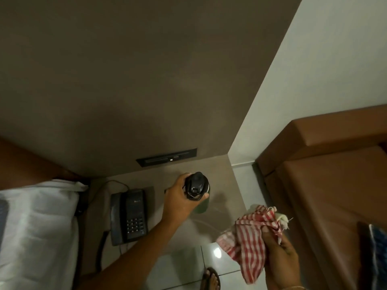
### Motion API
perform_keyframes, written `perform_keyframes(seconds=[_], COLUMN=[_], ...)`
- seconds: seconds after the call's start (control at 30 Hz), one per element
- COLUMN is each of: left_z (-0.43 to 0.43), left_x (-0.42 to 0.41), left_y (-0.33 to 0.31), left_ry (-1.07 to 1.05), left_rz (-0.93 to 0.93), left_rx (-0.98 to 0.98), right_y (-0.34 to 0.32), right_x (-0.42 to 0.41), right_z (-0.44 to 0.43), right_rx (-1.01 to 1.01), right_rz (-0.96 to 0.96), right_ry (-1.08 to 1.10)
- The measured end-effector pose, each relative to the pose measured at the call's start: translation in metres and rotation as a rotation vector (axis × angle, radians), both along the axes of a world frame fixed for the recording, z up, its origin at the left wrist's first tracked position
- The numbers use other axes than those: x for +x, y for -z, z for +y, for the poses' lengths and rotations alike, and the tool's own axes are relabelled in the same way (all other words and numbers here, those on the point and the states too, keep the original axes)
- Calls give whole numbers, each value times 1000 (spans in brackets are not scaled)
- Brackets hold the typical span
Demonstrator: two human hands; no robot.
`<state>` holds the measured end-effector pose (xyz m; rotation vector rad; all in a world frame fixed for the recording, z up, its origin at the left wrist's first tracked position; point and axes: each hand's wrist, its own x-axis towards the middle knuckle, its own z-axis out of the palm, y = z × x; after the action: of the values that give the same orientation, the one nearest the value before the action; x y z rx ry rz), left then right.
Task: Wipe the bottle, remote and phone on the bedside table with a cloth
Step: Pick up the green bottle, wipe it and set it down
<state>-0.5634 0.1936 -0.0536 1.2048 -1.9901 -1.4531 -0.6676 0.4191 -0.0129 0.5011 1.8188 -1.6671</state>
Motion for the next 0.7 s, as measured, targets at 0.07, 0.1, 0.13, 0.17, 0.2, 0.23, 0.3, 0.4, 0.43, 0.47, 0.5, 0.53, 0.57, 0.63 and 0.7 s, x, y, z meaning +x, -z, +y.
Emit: perform_keyframes(seconds=[0.07, 0.1, 0.13, 0.17, 0.2, 0.23, 0.3, 0.4, 0.43, 0.47, 0.5, 0.53, 0.57, 0.63, 0.7], left_z=[1, 1, 1, 2, 2, 2, 2, 4, 4, 5, 5, 6, 6, 7, 8], left_x=[-3, -4, -6, -7, -7, -9, -10, -13, -13, -13, -13, -13, -12, -12, -11], left_y=[25, 36, 45, 53, 60, 65, 75, 85, 89, 92, 94, 97, 99, 103, 107], left_ry=[0, 5, 12, 24, 35, 43, 57, 80, 86, 92, 99, 107, 116, 135, 155], left_rz=[21, 34, 44, 47, 49, 50, 45, 49, 46, 45, 41, 36, 30, 26, 27], left_rx=[17, 24, 24, 21, 19, 16, 22, 40, 51, 58, 56, 48, 38, 27, 10], right_y=[14, 20, 27, 30, 36, 37, 42, 47, 47, 50, 51, 53, 54, 58, 60], right_x=[-5, -7, -9, -11, -13, -15, -17, -22, -24, -25, -25, -26, -26, -26, -26], right_z=[-7, -9, -11, -13, -14, -16, -17, -19, -20, -19, -19, -19, -19, -18, -19], right_rx=[-31, -55, -73, -88, -97, -111, -125, -144, -148, -149, -151, -152, -151, -148, -138], right_rz=[-31, -47, -63, -85, -97, -107, -116, -122, -131, -138, -144, -147, -150, -146, -148], right_ry=[27, 32, 33, 36, 45, 51, 57, 67, 71, 78, 78, 76, 75, 78, 79])
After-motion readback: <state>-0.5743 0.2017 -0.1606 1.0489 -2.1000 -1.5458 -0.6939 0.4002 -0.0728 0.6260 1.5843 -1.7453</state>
